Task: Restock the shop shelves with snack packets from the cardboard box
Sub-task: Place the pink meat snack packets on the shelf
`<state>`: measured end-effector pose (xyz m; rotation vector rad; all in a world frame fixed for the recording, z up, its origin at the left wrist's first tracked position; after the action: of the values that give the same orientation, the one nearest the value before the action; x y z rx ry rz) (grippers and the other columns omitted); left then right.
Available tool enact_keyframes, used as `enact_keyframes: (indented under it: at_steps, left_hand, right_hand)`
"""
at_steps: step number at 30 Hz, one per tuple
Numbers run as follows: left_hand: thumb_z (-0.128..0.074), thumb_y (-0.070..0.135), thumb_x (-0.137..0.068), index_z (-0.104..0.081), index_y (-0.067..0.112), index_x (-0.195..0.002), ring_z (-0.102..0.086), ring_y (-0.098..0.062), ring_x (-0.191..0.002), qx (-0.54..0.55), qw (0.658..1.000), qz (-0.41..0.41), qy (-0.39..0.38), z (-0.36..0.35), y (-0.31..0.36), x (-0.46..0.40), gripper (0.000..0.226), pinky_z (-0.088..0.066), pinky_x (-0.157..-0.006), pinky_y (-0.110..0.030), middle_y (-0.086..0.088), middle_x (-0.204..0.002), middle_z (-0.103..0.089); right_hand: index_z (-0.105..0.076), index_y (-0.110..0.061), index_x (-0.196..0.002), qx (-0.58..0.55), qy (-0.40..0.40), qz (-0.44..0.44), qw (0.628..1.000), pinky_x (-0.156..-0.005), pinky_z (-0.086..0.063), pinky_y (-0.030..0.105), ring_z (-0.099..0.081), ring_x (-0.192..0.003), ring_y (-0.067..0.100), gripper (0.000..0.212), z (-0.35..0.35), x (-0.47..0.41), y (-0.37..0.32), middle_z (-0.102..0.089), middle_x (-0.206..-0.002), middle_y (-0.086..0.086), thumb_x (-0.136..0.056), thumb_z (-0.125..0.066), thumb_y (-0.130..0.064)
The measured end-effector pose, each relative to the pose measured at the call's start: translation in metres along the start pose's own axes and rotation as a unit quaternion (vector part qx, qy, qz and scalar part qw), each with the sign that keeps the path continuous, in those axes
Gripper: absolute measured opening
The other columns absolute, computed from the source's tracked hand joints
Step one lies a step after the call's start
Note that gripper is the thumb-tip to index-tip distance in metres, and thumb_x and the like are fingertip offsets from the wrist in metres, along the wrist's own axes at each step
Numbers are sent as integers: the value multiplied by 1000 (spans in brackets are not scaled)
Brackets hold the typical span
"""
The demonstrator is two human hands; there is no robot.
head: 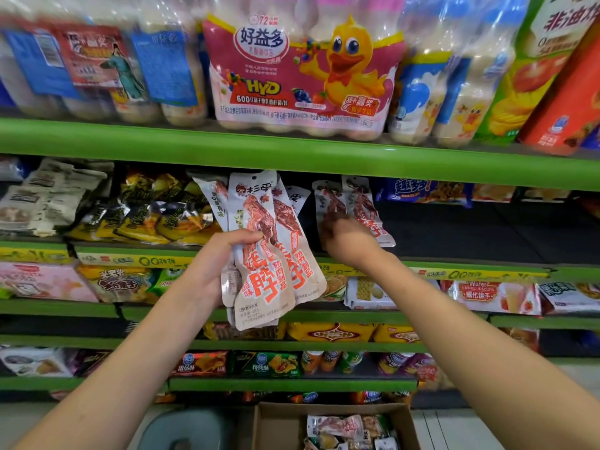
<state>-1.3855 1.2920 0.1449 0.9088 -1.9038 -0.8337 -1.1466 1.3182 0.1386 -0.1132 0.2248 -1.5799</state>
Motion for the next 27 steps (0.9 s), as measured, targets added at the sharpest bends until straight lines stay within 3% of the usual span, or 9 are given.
enact_keyframes:
  at_steps: [2, 4, 6, 9, 11, 17, 21, 27]
  left_hand:
    - [-76, 19, -59, -70, 6, -91, -72, -27, -64, 3, 1000, 0, 2, 0, 1, 0, 35, -61, -64, -37, -11, -77, -75]
    - [-75, 19, -59, -70, 6, -91, -72, -27, -63, 8, 1000, 2, 2, 0, 1, 0, 35, -60, -62, -37, -11, -76, -75]
    - [-75, 19, -60, -70, 5, -93, -73, -27, -63, 9, 1000, 3, 1, -1, 0, 0, 36, -60, -61, -36, -12, -77, -75]
    - [-75, 19, -60, -69, 5, -96, -73, -28, -65, 3, 1000, 2, 1, -2, -2, 1, 40, -60, -65, -38, -12, -78, -75]
    - [-76, 20, -60, -69, 5, -99, -73, -29, -68, -2, 1000, 3, 2, -4, -4, 1, 42, -60, -70, -40, -13, -81, -75]
    - [-74, 18, -63, -69, 5, -94, -72, -28, -64, -6, 1000, 9, 0, -10, -7, 2, 34, -60, -65, -37, -12, -77, -75]
    - [-73, 17, -64, -67, 4, -97, -71, -28, -65, -14, 1000, 2, -1, -15, -6, 3, 36, -60, -75, -41, -12, -78, -73]
    - [-66, 14, -83, -67, 7, -89, -70, -25, -64, -27, 1000, 11, 6, -17, -8, 2, 10, -58, -73, -38, -9, -75, -72]
  right_hand:
    - [-69, -17, -114, -22, 75, -14, 997, -88, -49, 37, -57, -111, 34, 31, 11, -2, 10, -63, -123, 11, -95, -47, -27]
    - [-63, -24, -127, -34, 96, -46, 994, -103, -42, 40, -48, -128, 33, 36, 20, -6, 26, -55, -140, 8, -97, -47, -34]
    - [-50, -34, -142, -60, 37, -74, 995, -116, -29, 43, -32, -143, 29, 45, 21, -11, 44, -36, -157, 3, -98, -45, -46]
    - [-39, -42, -147, -80, -67, -81, 991, -122, -18, 40, -17, -151, 25, 55, 10, -10, 60, -15, -165, 1, -96, -41, -60]
    - [-41, -40, -146, -75, -79, -84, 990, -120, -16, 36, -15, -151, 25, 56, 4, -8, 62, -12, -165, 1, -95, -40, -63]
    - [-50, -40, -140, -104, -65, -92, 988, -116, -25, 34, -24, -148, 28, 49, 5, -1, 63, -20, -163, 4, -96, -41, -60]
    - [-55, -37, -136, -120, -51, -82, 988, -113, -26, 30, -26, -147, 24, 43, 6, 4, 64, -25, -162, 3, -98, -43, -53]
    - [-60, -43, -121, -92, -43, -91, 991, -106, -37, 38, -40, -139, 29, 38, 10, 11, 54, -35, -157, 3, -92, -42, -62]
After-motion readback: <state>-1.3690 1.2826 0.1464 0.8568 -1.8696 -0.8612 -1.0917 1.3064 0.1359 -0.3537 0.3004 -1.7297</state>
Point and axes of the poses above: each hand's wrist, its own x-axis away from the middle knuckle, its own z-axis out of the back of the hand, y = z × x, the point moved 3 cm from there along -x, towards the middle knuckle
